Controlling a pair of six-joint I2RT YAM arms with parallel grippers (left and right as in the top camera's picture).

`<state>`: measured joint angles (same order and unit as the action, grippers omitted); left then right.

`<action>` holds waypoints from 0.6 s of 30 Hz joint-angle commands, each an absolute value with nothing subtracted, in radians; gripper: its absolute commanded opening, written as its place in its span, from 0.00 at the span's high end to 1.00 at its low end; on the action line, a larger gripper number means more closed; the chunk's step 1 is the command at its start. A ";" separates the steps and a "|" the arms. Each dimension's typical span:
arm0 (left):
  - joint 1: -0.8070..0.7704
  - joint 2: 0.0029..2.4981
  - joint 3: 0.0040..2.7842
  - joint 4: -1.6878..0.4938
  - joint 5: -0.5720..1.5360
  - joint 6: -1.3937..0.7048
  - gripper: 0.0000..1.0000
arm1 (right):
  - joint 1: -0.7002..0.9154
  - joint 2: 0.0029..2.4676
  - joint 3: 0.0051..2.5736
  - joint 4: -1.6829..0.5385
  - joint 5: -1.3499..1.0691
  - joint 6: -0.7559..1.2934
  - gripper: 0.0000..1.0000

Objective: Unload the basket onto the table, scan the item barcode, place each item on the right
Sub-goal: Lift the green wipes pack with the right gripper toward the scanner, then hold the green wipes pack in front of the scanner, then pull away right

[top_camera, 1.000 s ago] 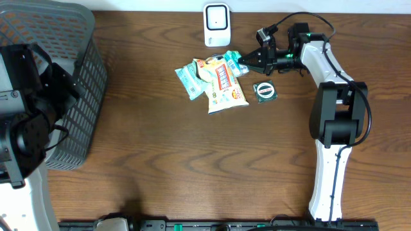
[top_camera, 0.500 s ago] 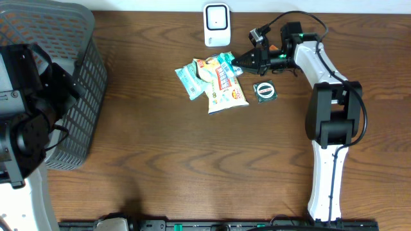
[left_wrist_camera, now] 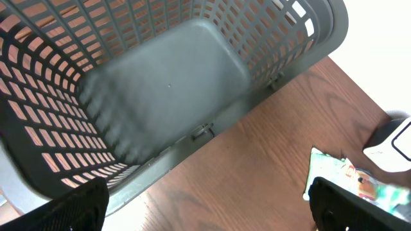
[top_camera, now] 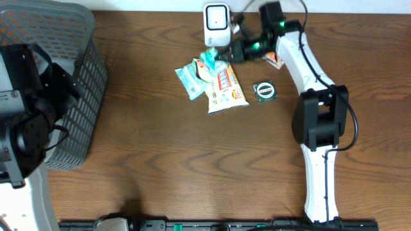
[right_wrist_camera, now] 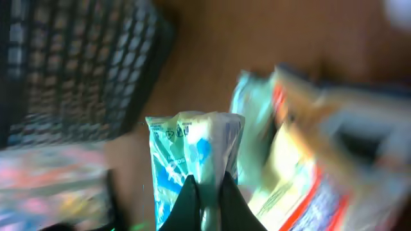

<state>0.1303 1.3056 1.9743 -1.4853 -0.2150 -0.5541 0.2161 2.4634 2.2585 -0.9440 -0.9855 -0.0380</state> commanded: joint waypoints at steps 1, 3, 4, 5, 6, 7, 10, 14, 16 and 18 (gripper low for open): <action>0.135 1.306 1.982 -1.488 -0.218 -0.563 0.02 | 0.250 2.438 2.368 -0.913 -0.626 0.000 0.99; 0.135 1.306 1.982 -1.488 -0.218 -0.563 0.02 | 0.283 2.439 2.390 -0.856 -0.382 -0.004 0.99; 0.135 1.306 1.982 -1.488 -0.218 -0.563 0.02 | 0.298 2.439 2.390 -0.824 -0.290 -0.022 0.99; 0.135 1.306 1.982 -1.488 -0.218 -0.563 0.02 | 0.316 2.439 2.389 -0.786 -0.183 -0.057 0.99; 0.135 1.306 1.982 -1.488 -0.218 -0.563 0.02 | 0.334 2.441 2.385 -0.744 -0.079 -0.093 0.99; 0.135 1.306 1.982 -1.488 -0.218 -0.563 0.02 | 0.348 2.441 2.379 -0.707 0.001 -0.118 0.99; 0.135 1.306 1.982 -1.488 -0.218 -0.563 0.02 | 0.391 2.442 2.348 -0.549 0.200 -0.221 0.99; 0.135 1.306 1.982 -1.488 -0.218 -0.563 0.02 | 0.421 2.442 2.289 -0.345 0.246 -0.385 0.99; 0.135 1.306 1.982 -1.488 -0.218 -0.562 0.02 | 0.424 2.442 2.257 -0.266 0.246 -0.437 0.99; 0.135 1.306 1.982 -1.488 -0.218 -0.563 0.02 | 0.421 2.442 2.225 -0.208 0.262 -0.451 0.99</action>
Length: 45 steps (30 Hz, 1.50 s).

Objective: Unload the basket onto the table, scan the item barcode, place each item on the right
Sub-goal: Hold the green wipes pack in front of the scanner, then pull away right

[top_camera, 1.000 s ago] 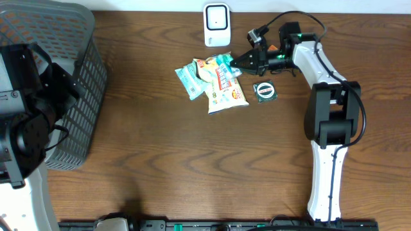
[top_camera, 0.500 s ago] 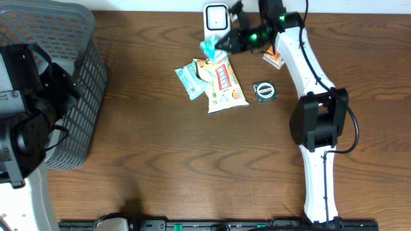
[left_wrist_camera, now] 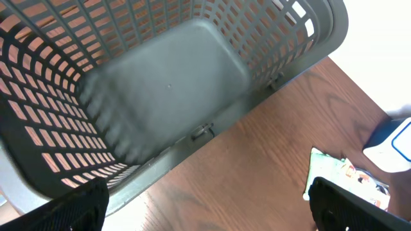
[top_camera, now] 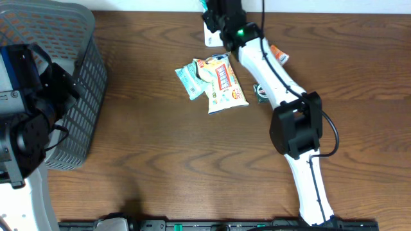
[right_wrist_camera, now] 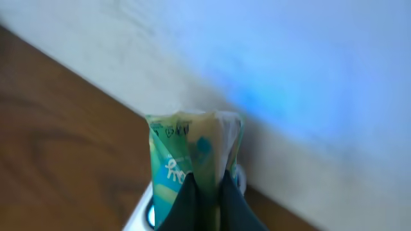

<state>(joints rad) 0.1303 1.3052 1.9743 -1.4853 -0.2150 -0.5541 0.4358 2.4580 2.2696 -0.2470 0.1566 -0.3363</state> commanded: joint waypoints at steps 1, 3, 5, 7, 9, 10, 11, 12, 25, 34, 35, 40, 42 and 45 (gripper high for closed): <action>0.135 1.306 1.982 -1.488 -0.218 -0.563 0.02 | 0.419 2.442 2.214 -0.192 0.272 -0.451 0.99; 0.135 1.306 1.982 -1.488 -0.218 -0.563 0.02 | 0.411 2.445 2.185 -0.167 0.279 -0.451 0.99; 0.135 1.306 1.982 -1.488 -0.217 -0.563 0.02 | 0.405 2.449 2.155 -0.146 0.279 -0.451 0.99; 0.135 1.306 1.982 -1.488 -0.218 -0.563 0.02 | 0.400 2.454 2.138 -0.138 0.278 -0.451 0.99; 0.135 1.306 1.982 -1.488 -0.218 -0.563 0.02 | 0.399 2.460 2.136 -0.143 0.279 -0.456 0.99; 0.135 1.306 1.982 -1.488 -0.218 -0.563 0.02 | 0.400 2.461 2.136 -0.146 0.279 -0.467 0.99; 0.135 1.306 1.982 -1.488 -0.218 -0.563 0.02 | 0.400 2.461 2.136 -0.146 0.279 -0.470 0.99; 0.135 1.306 1.982 -1.488 -0.218 -0.562 0.02 | 0.400 2.461 2.136 -0.146 0.278 -0.476 0.99; 0.135 1.306 1.982 -1.488 -0.218 -0.563 0.02 | 0.435 2.492 2.137 -0.197 0.299 -0.571 0.99; 0.135 1.306 1.982 -1.488 -0.218 -0.563 0.02 | 0.410 2.376 2.141 -0.206 0.376 -0.500 0.99; 0.135 1.306 1.982 -1.488 -0.218 -0.563 0.02 | 0.398 2.357 2.141 -0.222 0.376 -0.477 0.99; 0.135 1.306 1.982 -1.488 -0.218 -0.563 0.02 | 0.278 2.265 2.141 -0.388 0.375 -0.299 0.99; 0.135 1.306 1.982 -1.488 -0.218 -0.563 0.02 | 0.184 2.247 2.141 -0.512 0.375 -0.246 0.99; 0.135 1.306 1.982 -1.488 -0.218 -0.563 0.02 | 0.081 2.247 2.141 -0.653 0.375 -0.243 0.99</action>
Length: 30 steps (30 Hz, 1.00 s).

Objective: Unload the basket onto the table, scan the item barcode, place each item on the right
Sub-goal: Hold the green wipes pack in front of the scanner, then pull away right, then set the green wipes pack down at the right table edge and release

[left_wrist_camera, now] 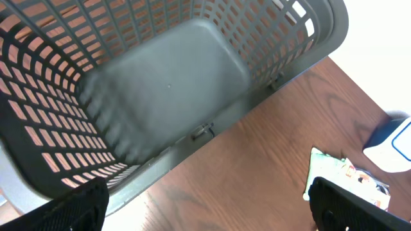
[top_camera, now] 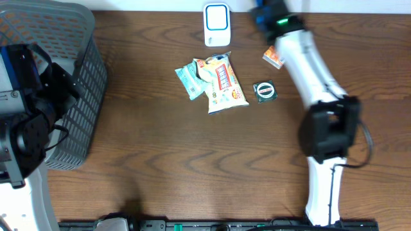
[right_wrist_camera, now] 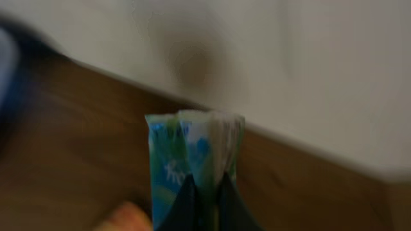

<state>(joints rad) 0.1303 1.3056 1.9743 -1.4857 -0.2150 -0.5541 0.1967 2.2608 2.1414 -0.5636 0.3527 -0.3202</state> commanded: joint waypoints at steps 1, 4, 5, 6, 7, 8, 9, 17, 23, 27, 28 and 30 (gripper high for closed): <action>0.135 1.306 1.982 -1.488 -0.218 -0.563 0.02 | 0.052 2.251 2.141 -0.689 0.375 -0.243 0.99; 0.135 1.306 1.982 -1.488 -0.218 -0.563 0.02 | -0.054 2.257 2.140 -0.795 0.375 -0.232 0.99; 0.135 1.306 1.982 -1.488 -0.218 -0.563 0.02 | -0.088 2.259 2.140 -0.824 0.375 -0.228 0.99; 0.135 1.306 1.982 -1.488 -0.218 -0.563 0.02 | -0.113 2.261 2.140 -0.841 0.375 -0.224 0.99; 0.135 1.306 1.982 -1.488 -0.218 -0.563 0.02 | -0.147 2.263 2.139 -0.858 0.375 -0.215 0.99; 0.135 1.306 1.982 -1.488 -0.218 -0.563 0.02 | -0.179 2.266 2.139 -0.865 0.376 -0.207 0.99; 0.135 1.306 1.982 -1.488 -0.218 -0.563 0.02 | -0.207 2.268 2.139 -0.867 0.375 -0.198 0.99; 0.135 1.306 1.982 -1.488 -0.218 -0.563 0.02 | -0.392 2.274 2.139 -0.871 0.290 -0.117 0.10; 0.135 1.306 1.982 -1.488 -0.218 -0.563 0.02 | -0.434 2.275 2.139 -0.913 -0.124 -0.116 0.10; 0.135 1.306 1.982 -1.488 -0.218 -0.563 0.02 | -0.408 2.275 2.139 -0.925 -0.351 -0.116 0.13; 0.135 1.306 1.982 -1.488 -0.218 -0.563 0.02 | -0.396 2.275 2.139 -0.928 -0.398 -0.116 0.14; 0.135 1.306 1.982 -1.488 -0.218 -0.563 0.02 | -0.369 2.275 2.139 -0.942 -0.478 -0.116 0.13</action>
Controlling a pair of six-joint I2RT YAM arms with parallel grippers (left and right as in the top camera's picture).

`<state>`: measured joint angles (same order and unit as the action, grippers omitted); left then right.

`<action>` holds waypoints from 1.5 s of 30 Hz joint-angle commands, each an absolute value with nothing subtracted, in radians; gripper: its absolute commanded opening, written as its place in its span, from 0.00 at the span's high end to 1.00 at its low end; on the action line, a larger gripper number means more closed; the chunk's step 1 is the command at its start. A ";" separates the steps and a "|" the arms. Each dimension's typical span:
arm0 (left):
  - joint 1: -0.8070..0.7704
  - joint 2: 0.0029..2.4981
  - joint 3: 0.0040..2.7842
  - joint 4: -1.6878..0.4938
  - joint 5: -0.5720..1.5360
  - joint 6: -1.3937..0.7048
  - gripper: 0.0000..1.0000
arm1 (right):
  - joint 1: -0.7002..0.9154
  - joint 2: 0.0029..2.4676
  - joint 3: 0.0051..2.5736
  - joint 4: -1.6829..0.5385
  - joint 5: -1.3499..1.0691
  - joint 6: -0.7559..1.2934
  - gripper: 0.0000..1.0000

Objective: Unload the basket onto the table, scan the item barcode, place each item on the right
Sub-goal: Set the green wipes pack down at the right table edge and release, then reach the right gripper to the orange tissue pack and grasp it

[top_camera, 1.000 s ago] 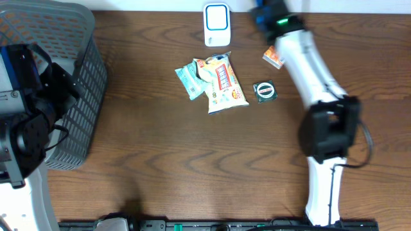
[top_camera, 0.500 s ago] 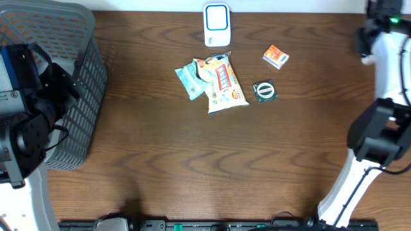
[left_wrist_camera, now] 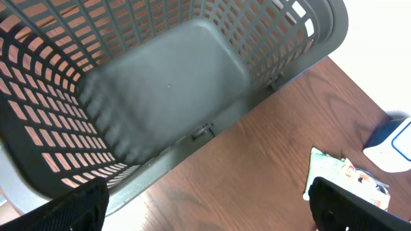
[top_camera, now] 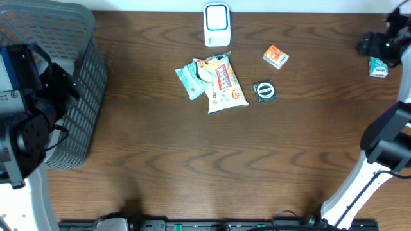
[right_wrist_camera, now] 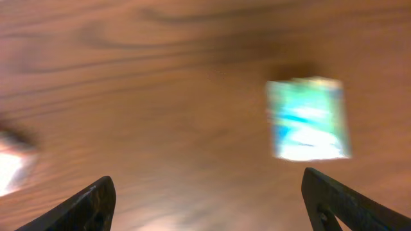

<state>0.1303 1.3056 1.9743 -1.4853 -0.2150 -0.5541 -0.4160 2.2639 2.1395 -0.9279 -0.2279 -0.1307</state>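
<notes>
A small green-and-blue packet [top_camera: 377,67] lies on the table at the far right edge, blurred in the right wrist view [right_wrist_camera: 308,119]. My right gripper [right_wrist_camera: 205,205] stands open just left of it, nothing between its fingers; overhead it sits at the far right [top_camera: 369,45]. The white barcode scanner [top_camera: 217,24] stands at the table's back middle. My left gripper [left_wrist_camera: 205,202] is open beside the grey basket [left_wrist_camera: 167,83], holding nothing.
A pile of snack packets [top_camera: 215,80] lies mid-table, with a round dark tin [top_camera: 264,91] and a small orange packet [top_camera: 276,56] to its right. The grey basket [top_camera: 70,83] fills the left side, my left arm over it.
My right gripper was shut on the green-and-blue packet near the table's back, right of the scanner. Now it is open at the far right and the packet lies on the table.
My right gripper held the green-and-blue packet by the snack pile, then at the scanner at the back. Then it held it to the right of the scanner. Now the packet lies at the table's far right, released. My left arm stayed still.
</notes>
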 commanded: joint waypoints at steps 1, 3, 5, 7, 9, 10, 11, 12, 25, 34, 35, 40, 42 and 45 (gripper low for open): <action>0.135 1.306 1.982 -1.488 -0.218 -0.563 0.02 | -0.356 2.275 2.139 -0.951 -0.508 -0.116 0.09; 0.135 1.306 1.982 -1.488 -0.218 -0.563 0.02 | -0.322 2.275 2.139 -0.963 -0.534 -0.116 0.09; 0.135 1.306 1.982 -1.488 -0.218 -0.563 0.02 | -0.263 2.280 2.136 -0.947 -0.529 -0.116 0.17; 0.135 1.306 1.982 -1.488 -0.218 -0.563 0.02 | -0.218 2.286 2.136 -0.923 -0.528 -0.117 0.16; 0.135 1.306 1.982 -1.488 -0.217 -0.562 0.02 | -0.174 2.297 2.136 -0.900 -0.497 -0.117 0.16; 0.135 1.306 1.982 -1.488 -0.218 -0.563 0.02 | -0.152 2.305 2.136 -0.890 -0.473 -0.116 0.20; 0.135 1.306 1.982 -1.488 -0.218 -0.563 0.03 | -0.132 2.310 2.136 -0.882 -0.453 -0.116 0.22; 0.135 1.306 1.982 -1.488 -0.218 -0.563 0.02 | -0.112 2.320 2.136 -0.874 -0.434 -0.116 0.27; 0.135 1.306 1.982 -1.488 -0.218 -0.563 0.02 | 0.101 2.432 2.136 -0.824 -0.135 -0.116 0.53; 0.135 1.306 1.982 -1.488 -0.218 -0.563 0.02 | 0.142 2.455 2.136 -0.818 -0.006 -0.074 0.62; 0.135 1.306 1.982 -1.488 -0.218 -0.563 0.02 | 0.142 2.461 2.135 -0.818 -0.007 -0.062 0.63; 0.135 1.306 1.982 -1.488 -0.218 -0.563 0.02 | 0.143 2.488 2.135 -0.815 -0.010 -0.044 0.68; 0.135 1.306 1.982 -1.488 -0.218 -0.563 0.02 | 0.143 2.499 2.135 -0.817 0.004 -0.045 0.70; 0.135 1.306 1.982 -1.488 -0.218 -0.563 0.02 | 0.143 2.501 2.135 -0.845 0.081 -0.015 0.73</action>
<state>0.1303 1.3056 1.9743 -1.4853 -0.2150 -0.5541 0.1398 2.4737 2.1376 -0.8284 -0.0013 -0.0566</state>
